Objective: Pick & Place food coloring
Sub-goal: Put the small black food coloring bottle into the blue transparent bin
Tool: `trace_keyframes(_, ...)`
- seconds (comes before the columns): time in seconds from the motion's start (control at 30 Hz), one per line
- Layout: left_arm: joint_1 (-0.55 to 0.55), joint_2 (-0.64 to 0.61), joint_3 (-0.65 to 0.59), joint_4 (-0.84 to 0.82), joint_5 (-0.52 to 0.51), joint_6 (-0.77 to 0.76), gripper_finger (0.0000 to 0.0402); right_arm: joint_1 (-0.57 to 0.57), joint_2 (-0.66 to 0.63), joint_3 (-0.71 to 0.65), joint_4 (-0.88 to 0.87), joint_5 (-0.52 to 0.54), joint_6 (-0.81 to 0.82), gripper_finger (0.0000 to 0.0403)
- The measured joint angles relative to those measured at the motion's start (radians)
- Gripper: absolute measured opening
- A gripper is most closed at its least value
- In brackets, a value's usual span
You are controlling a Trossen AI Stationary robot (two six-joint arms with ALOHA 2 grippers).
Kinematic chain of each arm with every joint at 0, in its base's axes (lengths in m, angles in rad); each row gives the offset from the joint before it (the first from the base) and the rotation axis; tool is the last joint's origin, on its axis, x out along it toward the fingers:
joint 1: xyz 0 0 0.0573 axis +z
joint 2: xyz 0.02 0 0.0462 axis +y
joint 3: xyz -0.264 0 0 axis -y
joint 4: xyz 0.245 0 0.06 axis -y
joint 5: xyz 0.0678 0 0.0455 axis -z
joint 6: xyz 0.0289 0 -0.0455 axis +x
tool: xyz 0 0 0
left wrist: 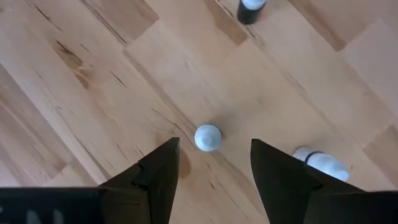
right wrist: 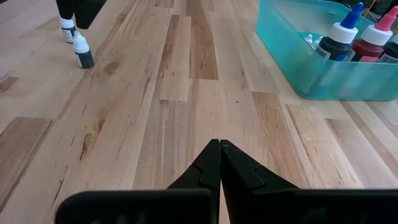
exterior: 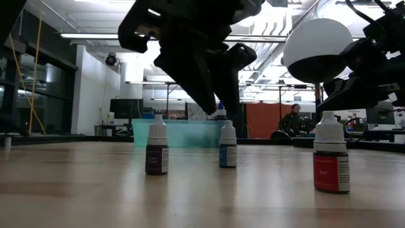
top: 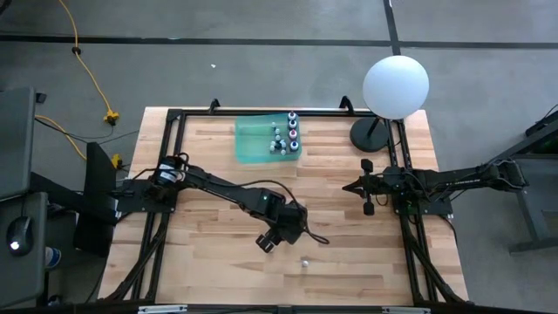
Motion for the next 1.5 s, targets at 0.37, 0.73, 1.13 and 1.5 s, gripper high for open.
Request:
trace_keyframes(0.37, 0.000, 0.046, 0.001, 0.060, 0.001, 0.004, 0.0188, 0.000, 0.000, 0.000, -0.001, 0.000, 0.000, 0.0000)
trace_keyframes(0.73, 0.000, 0.060, -0.003, 0.050, 0.001, -0.003, 0.0188, 0.000, 0.000, 0.000, 0.000, 0.000, 0.000, 0.0000)
trace_keyframes(1.13, 0.000, 0.060, -0.003, 0.051, -0.003, -0.004, 0.0140, 0.000, 0.000, 0.000, 0.000, 0.000, 0.000, 0.0000)
trace_keyframes(1.5, 0.000, 0.068, -0.001, 0.060, -0.004, -0.004, 0.0078, 0.000, 0.000, 0.000, 0.000, 0.000, 0.000, 0.0000)
